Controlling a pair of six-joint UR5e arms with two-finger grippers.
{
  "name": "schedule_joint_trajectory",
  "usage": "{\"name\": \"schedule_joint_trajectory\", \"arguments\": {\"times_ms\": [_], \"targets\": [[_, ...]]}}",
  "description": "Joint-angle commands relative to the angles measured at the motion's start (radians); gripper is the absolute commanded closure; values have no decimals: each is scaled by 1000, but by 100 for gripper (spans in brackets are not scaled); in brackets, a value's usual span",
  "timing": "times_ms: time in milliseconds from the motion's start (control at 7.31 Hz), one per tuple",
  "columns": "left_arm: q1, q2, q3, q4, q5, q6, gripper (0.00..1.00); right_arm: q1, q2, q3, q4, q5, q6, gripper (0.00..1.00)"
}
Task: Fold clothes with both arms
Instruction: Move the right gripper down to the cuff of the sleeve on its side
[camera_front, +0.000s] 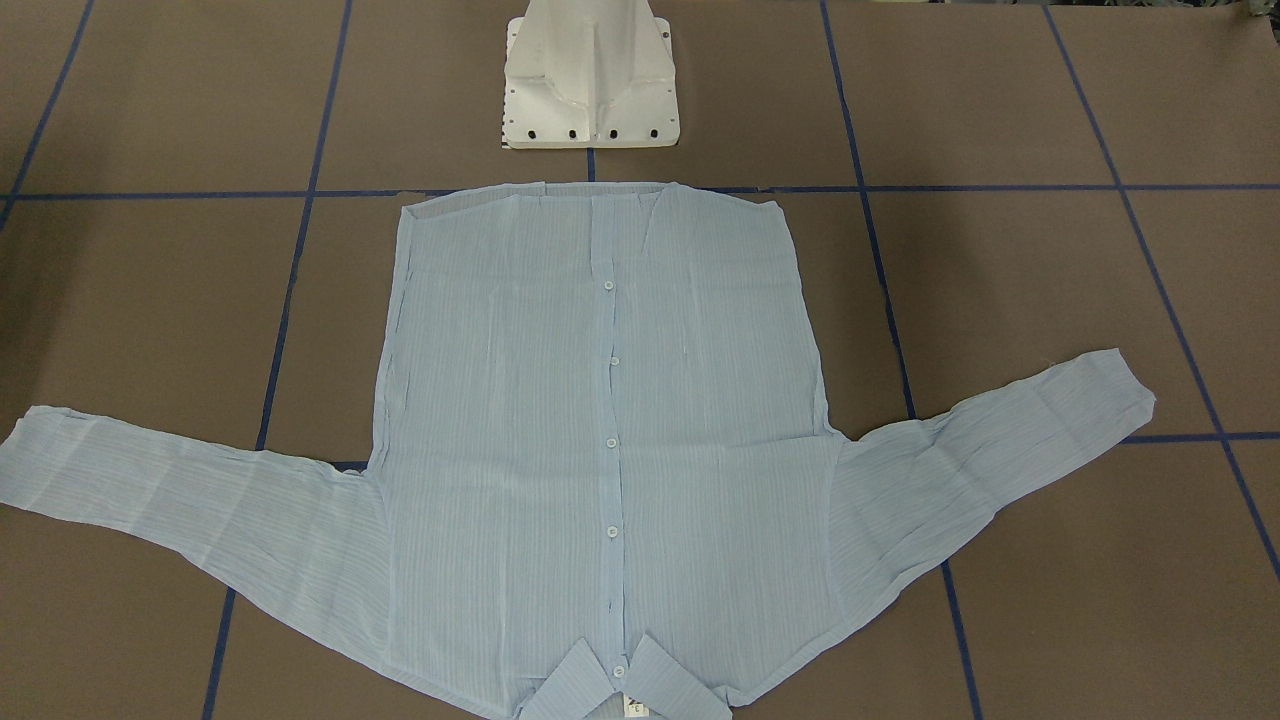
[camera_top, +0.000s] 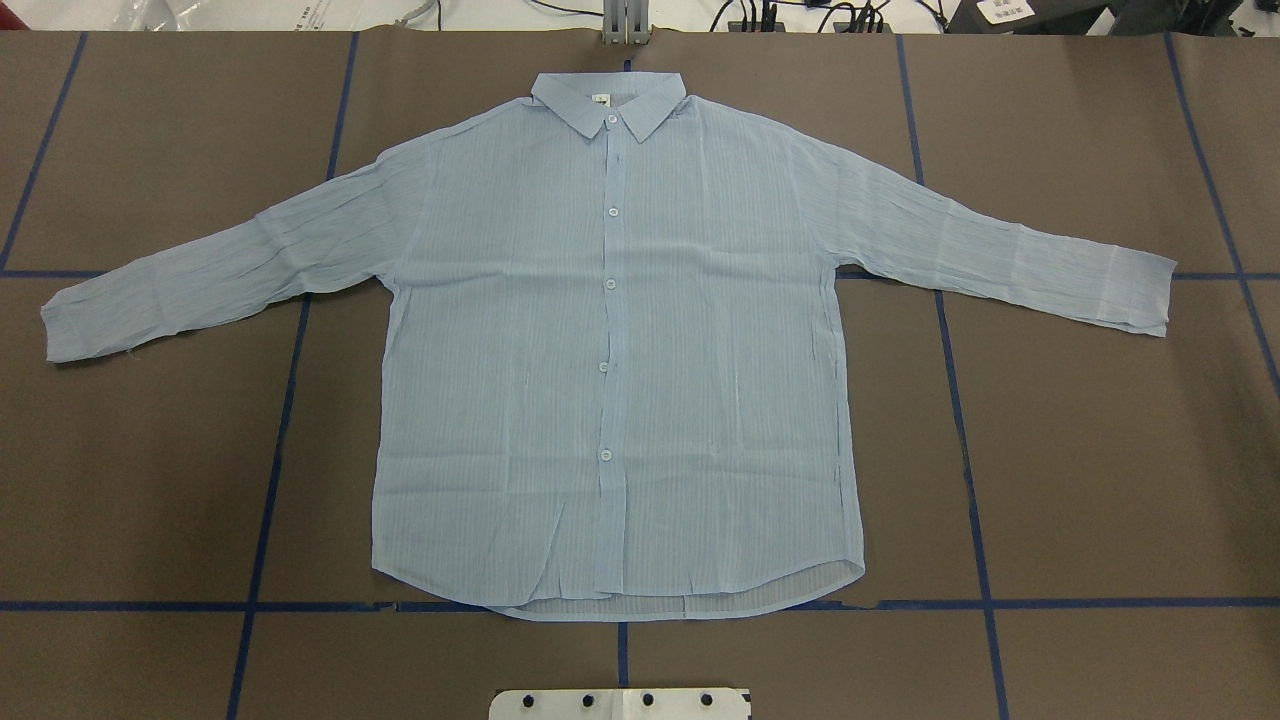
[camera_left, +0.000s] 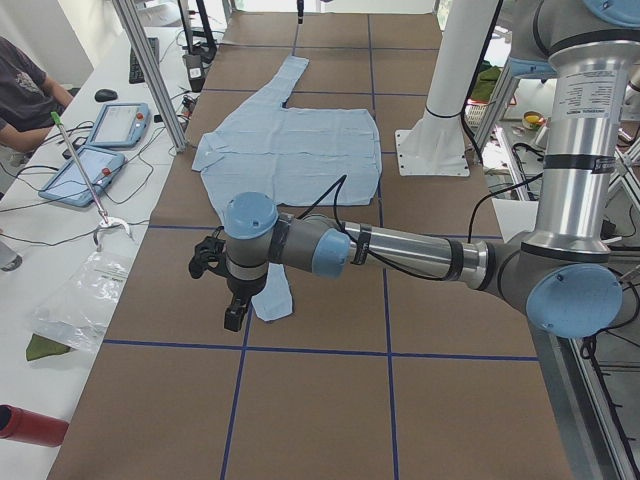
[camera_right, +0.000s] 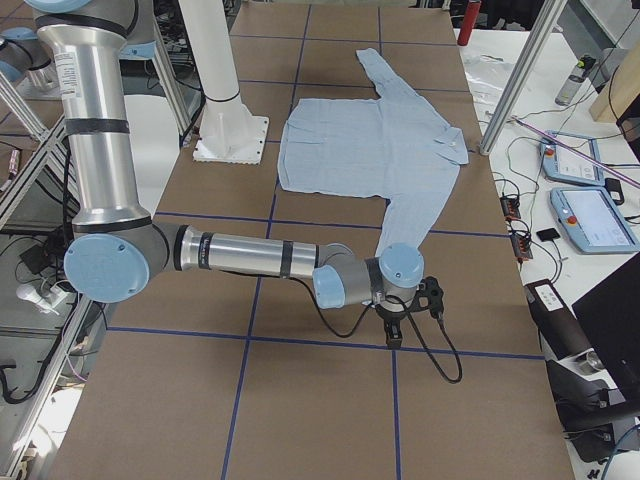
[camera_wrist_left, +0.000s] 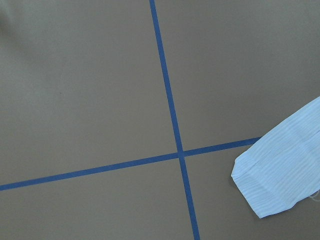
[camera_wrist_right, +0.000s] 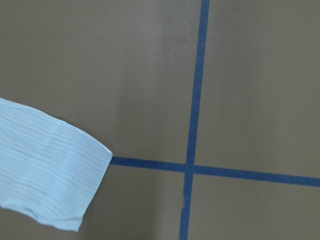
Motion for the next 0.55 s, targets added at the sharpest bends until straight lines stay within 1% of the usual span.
{"name": "schedule_joint_trajectory", "arguments": {"times_ms": [0, 137, 410], "targets": [[1, -2, 20, -55, -1, 0, 0, -147, 1, -78, 273, -39, 334, 0], [1, -1, 14, -57, -1, 3, 0, -192, 1, -83, 319, -86, 383, 0], [-1, 3, 20, -75, -1, 5, 0, -247, 1, -81, 328, -94, 389, 0]]}}
